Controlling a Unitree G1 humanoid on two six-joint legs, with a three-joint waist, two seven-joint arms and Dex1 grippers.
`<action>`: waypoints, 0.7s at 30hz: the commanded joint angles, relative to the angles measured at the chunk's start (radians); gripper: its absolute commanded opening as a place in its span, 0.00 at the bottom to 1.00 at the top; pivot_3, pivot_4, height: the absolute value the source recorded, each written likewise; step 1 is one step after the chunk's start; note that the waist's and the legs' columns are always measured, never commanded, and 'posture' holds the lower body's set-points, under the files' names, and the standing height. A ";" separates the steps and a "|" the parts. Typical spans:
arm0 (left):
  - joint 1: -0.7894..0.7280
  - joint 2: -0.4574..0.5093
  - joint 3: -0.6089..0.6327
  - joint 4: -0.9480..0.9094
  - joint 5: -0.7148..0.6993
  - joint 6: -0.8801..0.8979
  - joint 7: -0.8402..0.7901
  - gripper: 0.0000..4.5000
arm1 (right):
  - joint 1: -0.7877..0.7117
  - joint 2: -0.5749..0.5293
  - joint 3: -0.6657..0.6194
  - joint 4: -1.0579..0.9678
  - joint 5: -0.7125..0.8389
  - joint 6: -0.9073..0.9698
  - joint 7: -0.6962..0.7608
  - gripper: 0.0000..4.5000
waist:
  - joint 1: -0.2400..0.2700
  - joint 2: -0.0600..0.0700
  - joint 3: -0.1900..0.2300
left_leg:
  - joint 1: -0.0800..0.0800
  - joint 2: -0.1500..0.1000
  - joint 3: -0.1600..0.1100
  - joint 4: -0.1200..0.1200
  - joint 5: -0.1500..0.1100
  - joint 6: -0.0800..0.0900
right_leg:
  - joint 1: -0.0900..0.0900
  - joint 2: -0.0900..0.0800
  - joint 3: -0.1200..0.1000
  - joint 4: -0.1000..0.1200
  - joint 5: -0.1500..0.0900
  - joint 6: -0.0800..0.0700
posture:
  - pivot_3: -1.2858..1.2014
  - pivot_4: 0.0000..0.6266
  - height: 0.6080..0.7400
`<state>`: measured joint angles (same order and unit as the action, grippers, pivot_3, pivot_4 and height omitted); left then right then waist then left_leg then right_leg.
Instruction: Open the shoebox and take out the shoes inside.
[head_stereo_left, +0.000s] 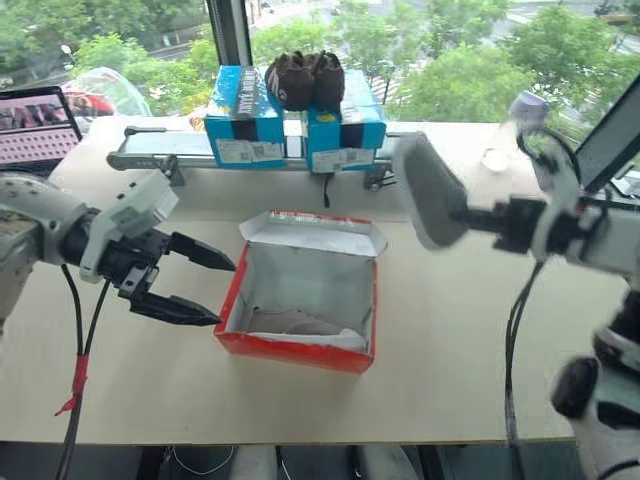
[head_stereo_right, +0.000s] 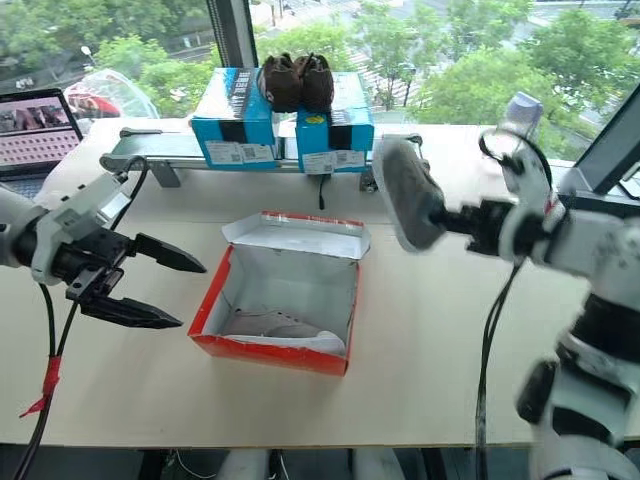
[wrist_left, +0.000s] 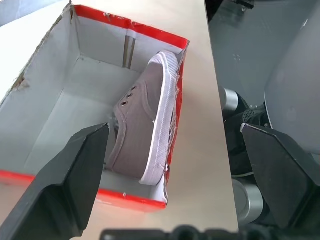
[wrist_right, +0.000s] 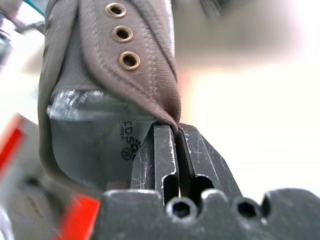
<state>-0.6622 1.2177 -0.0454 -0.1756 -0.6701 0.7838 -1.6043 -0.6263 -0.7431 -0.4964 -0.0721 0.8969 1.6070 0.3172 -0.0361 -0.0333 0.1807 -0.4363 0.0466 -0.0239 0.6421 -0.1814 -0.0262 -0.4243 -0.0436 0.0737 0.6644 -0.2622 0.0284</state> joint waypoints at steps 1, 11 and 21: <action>-0.027 -0.012 -0.005 0.008 0.017 -0.018 -0.007 1.00 | 0.074 -0.083 -0.050 -0.061 0.174 0.007 -0.107 0.01 | -0.010 0.002 0.001 | 0.000 -0.001 0.000 0.001 0.000 0.000 | 0.000 0.000 0.001 0.001 0.000 0.000 | 0.52 0.24 1.00; -0.034 -0.025 -0.011 0.015 0.033 -0.018 -0.010 1.00 | 0.198 -0.090 -0.047 -0.006 0.232 0.007 -0.259 0.01 | -0.017 0.003 0.002 | 0.005 0.000 0.001 0.001 0.000 0.000 | 0.003 0.001 0.003 0.000 -0.003 0.007 | 0.52 0.24 1.00; -0.001 0.010 0.029 -0.013 0.025 0.002 -0.007 1.00 | 0.133 -0.122 -0.025 0.025 0.147 0.007 -0.228 0.70 | -0.010 0.003 0.002 | 0.004 0.000 0.001 0.001 0.000 0.000 | 0.003 0.001 0.003 0.000 -0.003 0.007 | 0.52 0.24 1.00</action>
<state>-0.6621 1.1995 -0.0582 -0.1647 -0.6324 0.7821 -1.6057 -0.4568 -0.8184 -0.5036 -0.0299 1.0601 1.6068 0.0665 -0.0463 -0.0301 0.1827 -0.4319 0.0467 -0.0223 0.6428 -0.1811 -0.0258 -0.4218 -0.0426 0.0776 0.6645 -0.2651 0.0353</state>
